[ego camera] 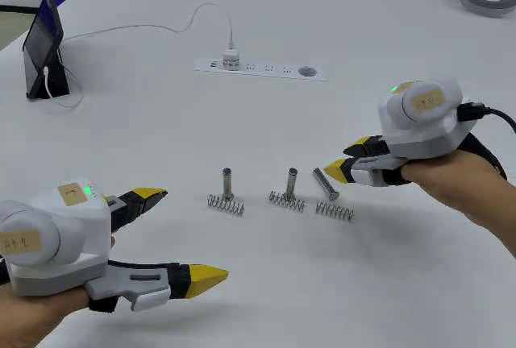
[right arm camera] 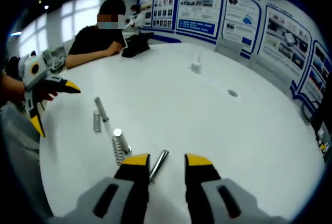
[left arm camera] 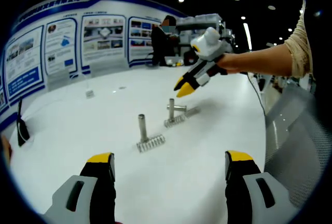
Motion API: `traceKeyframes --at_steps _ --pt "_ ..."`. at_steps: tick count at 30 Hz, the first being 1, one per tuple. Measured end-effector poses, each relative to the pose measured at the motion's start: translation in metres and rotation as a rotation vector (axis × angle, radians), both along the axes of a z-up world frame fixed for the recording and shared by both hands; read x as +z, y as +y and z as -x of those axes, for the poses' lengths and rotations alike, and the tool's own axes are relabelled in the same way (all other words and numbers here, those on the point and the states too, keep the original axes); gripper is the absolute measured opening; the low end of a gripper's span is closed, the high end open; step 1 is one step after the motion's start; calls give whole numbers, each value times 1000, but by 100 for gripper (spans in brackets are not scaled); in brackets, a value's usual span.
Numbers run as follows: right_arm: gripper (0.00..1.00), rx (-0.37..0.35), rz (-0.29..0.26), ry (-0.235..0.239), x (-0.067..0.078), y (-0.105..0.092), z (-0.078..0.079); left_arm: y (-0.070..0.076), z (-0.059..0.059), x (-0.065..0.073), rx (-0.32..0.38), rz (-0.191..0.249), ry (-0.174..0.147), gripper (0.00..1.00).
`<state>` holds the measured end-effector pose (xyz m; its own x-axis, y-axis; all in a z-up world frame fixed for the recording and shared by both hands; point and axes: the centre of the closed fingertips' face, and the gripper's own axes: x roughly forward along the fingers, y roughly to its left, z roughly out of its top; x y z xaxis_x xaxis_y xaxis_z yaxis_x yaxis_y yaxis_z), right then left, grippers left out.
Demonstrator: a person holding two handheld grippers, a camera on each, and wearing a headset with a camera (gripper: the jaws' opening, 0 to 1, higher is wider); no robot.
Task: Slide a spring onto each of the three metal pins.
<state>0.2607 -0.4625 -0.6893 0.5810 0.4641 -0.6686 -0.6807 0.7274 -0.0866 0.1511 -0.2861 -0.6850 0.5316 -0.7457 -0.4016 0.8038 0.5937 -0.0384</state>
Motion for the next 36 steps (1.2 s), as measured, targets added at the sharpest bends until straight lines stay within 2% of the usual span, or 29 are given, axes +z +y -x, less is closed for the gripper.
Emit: traceKeyframes --at_steps 9,19,29,36 --pt "22 -10 20 55 -19 14 -4 -2 2 -1 -4 -1 2 88" --pt "16 -59 36 123 -38 12 -9 1 3 -2 3 0 7 88" --pt "13 -100 31 170 -45 10 -10 1 3 -5 5 1 12 88" --pt "12 -87 47 182 -47 10 -10 2 2 -5 7 1 13 88"
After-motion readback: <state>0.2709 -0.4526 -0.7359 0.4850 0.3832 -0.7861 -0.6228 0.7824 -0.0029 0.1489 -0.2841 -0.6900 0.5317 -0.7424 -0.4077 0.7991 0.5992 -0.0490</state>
